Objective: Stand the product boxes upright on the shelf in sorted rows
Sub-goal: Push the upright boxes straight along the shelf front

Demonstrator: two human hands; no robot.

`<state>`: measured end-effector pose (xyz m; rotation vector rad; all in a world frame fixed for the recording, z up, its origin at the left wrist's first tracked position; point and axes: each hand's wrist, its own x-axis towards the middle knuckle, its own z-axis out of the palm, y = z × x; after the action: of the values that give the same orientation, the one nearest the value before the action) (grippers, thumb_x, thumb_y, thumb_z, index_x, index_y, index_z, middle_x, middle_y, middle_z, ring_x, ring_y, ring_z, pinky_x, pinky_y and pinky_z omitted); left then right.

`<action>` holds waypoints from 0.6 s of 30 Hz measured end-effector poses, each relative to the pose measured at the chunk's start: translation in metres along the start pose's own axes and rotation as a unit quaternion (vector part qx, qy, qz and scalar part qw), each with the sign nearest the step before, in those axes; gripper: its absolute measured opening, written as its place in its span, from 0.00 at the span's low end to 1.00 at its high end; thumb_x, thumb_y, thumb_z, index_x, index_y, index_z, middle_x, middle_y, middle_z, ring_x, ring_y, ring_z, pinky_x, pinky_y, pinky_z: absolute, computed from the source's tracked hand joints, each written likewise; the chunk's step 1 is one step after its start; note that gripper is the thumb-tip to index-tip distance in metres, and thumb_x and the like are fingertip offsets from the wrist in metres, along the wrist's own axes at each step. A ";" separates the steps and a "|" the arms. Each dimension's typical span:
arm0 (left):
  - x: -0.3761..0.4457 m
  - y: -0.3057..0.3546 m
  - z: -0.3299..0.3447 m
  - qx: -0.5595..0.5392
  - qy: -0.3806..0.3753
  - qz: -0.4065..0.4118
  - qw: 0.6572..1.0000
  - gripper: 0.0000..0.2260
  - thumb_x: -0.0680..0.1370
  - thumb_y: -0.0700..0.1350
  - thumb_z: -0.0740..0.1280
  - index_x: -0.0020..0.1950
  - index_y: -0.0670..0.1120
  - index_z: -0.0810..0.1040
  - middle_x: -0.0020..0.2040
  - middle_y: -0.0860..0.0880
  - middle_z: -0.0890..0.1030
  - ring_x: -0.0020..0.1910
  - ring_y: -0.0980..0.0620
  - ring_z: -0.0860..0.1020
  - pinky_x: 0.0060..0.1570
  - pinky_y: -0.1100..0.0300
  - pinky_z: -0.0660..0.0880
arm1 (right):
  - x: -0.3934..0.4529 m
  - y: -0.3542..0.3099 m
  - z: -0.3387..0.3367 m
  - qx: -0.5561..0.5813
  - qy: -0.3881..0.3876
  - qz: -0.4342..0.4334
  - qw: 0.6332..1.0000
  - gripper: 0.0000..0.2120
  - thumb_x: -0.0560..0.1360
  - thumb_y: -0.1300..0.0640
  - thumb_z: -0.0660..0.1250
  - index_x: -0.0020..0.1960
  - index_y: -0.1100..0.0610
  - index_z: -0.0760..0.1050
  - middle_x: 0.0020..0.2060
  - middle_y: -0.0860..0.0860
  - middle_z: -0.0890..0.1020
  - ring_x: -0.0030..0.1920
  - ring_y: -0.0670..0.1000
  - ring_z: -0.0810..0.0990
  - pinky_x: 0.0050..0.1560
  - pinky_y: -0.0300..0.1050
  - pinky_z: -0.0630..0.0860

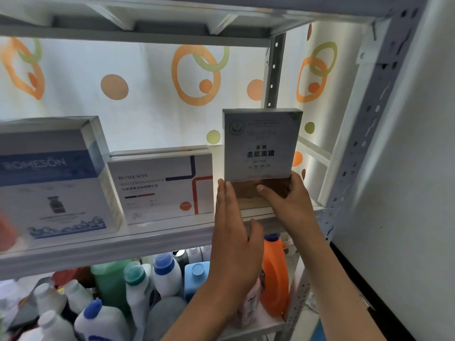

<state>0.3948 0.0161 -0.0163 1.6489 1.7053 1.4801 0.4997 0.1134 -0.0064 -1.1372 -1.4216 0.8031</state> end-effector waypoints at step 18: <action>0.005 0.008 -0.009 0.011 0.017 0.058 0.998 0.35 0.80 0.41 0.59 0.78 0.59 0.40 0.77 0.65 0.41 0.74 0.68 0.43 0.61 0.80 0.46 | -0.008 -0.010 0.002 0.003 0.000 0.013 1.000 0.24 0.73 0.52 0.74 0.64 0.46 0.68 0.52 0.37 0.78 0.52 0.38 0.76 0.49 0.34 0.73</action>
<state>0.3900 0.0151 -0.0038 1.7729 1.6743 1.5544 0.4948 0.1034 -0.0001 -1.1526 -1.4068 0.8243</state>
